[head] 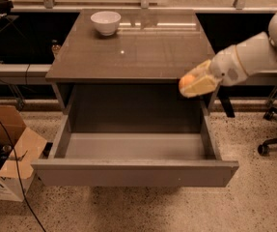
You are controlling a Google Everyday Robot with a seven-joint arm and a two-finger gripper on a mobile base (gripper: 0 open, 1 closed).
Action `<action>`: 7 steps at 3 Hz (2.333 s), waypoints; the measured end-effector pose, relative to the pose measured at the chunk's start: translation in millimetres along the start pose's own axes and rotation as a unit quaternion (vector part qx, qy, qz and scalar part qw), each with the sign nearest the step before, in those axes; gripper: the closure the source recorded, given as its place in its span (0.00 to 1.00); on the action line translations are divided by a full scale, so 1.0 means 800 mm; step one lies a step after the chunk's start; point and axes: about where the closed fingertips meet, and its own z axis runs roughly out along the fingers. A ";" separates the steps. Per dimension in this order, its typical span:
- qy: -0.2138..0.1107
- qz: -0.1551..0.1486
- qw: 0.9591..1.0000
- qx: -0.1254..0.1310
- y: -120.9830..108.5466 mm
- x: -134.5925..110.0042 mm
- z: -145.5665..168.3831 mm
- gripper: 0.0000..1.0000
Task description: Pick orange from top drawer and place on counter
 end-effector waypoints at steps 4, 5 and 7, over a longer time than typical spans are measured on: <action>-0.025 -0.010 0.997 0.069 -0.062 -0.080 -0.025 1.00; -0.042 0.001 0.994 0.099 -0.103 -0.097 0.007 1.00; -0.055 0.018 0.990 0.127 -0.182 -0.142 0.070 0.82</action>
Offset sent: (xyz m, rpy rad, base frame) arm 0.0333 0.0034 0.0597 0.0011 -0.0900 -0.0134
